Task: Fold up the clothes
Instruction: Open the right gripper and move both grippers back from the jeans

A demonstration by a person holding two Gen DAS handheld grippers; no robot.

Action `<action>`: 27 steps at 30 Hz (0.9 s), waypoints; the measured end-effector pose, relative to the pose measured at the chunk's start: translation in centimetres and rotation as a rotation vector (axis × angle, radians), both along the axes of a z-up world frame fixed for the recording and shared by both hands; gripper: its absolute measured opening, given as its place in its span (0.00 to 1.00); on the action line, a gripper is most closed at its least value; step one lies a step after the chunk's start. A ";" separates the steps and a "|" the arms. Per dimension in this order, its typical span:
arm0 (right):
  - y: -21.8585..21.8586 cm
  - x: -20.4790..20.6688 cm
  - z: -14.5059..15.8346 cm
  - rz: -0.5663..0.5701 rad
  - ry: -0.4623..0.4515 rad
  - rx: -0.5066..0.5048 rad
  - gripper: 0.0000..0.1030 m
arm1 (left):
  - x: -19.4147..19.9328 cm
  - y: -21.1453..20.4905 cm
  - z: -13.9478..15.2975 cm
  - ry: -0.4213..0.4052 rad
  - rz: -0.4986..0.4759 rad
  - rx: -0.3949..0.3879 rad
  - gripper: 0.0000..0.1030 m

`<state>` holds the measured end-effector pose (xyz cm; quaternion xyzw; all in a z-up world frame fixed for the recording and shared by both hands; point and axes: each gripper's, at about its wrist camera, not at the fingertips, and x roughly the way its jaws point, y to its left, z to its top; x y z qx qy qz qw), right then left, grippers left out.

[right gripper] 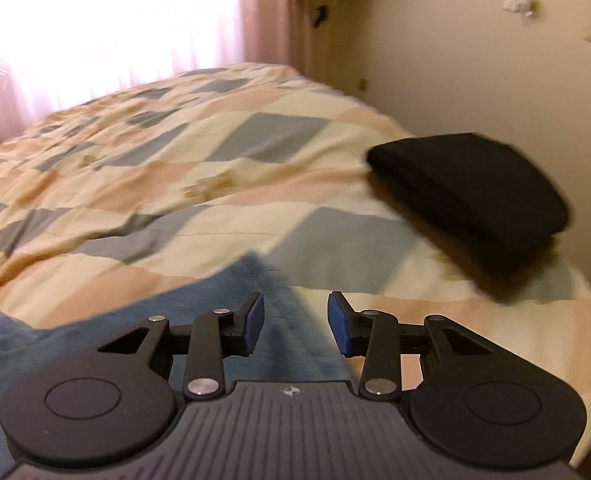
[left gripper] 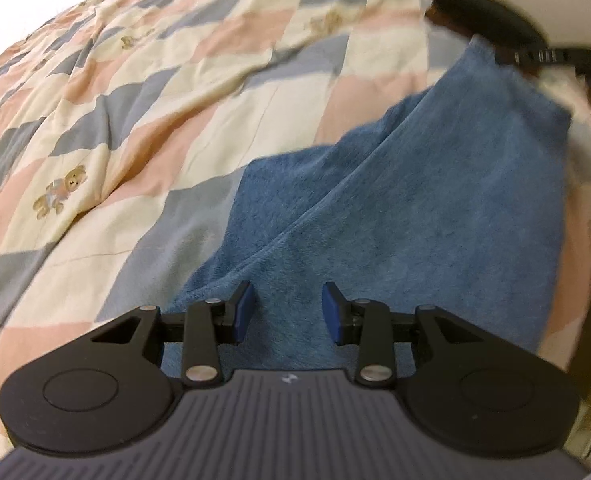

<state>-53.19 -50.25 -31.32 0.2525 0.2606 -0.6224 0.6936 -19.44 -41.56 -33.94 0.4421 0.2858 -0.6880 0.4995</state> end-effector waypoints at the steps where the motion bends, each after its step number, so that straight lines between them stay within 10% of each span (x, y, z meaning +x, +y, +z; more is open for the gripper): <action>1: -0.6 0.5 -0.6 0.007 0.001 0.009 0.38 | -0.3 -0.4 -0.3 -0.025 -0.001 0.015 0.32; 11: -3.8 -1.0 -3.7 -0.110 -0.090 0.109 0.46 | -0.8 -1.4 -1.2 -0.084 0.003 0.069 0.35; 18: 3.2 -0.9 0.3 -0.112 -0.015 0.023 0.43 | -1.4 -2.0 -1.3 -0.086 0.009 0.071 0.36; 27: 8.1 1.7 -3.2 -0.080 0.079 0.126 0.42 | -1.6 -1.7 -1.4 -0.101 -0.052 0.057 0.37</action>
